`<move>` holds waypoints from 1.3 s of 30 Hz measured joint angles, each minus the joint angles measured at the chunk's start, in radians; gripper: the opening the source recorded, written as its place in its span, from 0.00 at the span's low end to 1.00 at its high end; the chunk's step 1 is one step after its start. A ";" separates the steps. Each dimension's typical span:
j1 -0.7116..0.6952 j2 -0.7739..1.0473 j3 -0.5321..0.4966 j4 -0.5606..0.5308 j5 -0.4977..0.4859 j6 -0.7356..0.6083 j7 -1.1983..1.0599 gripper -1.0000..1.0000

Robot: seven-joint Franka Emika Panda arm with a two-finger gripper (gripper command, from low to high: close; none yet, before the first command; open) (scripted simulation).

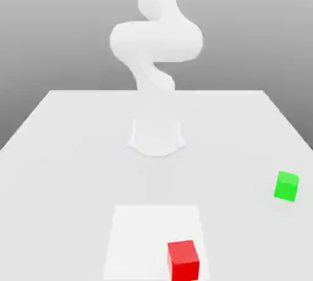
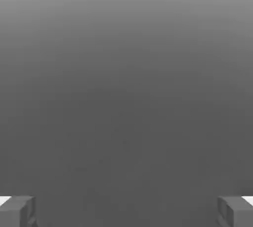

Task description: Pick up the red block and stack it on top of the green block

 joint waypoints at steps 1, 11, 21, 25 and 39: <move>0.002 0.039 0.002 -0.006 -0.001 0.015 -0.002 0.50; 0.021 0.405 0.018 -0.064 -0.007 0.150 -0.023 0.50; 0.045 0.768 0.032 -0.120 -0.015 0.285 -0.042 0.50; 0.051 0.913 0.036 -0.140 -0.019 0.344 -0.048 0.50; 0.055 1.042 0.032 -0.127 -0.032 0.441 -0.041 0.00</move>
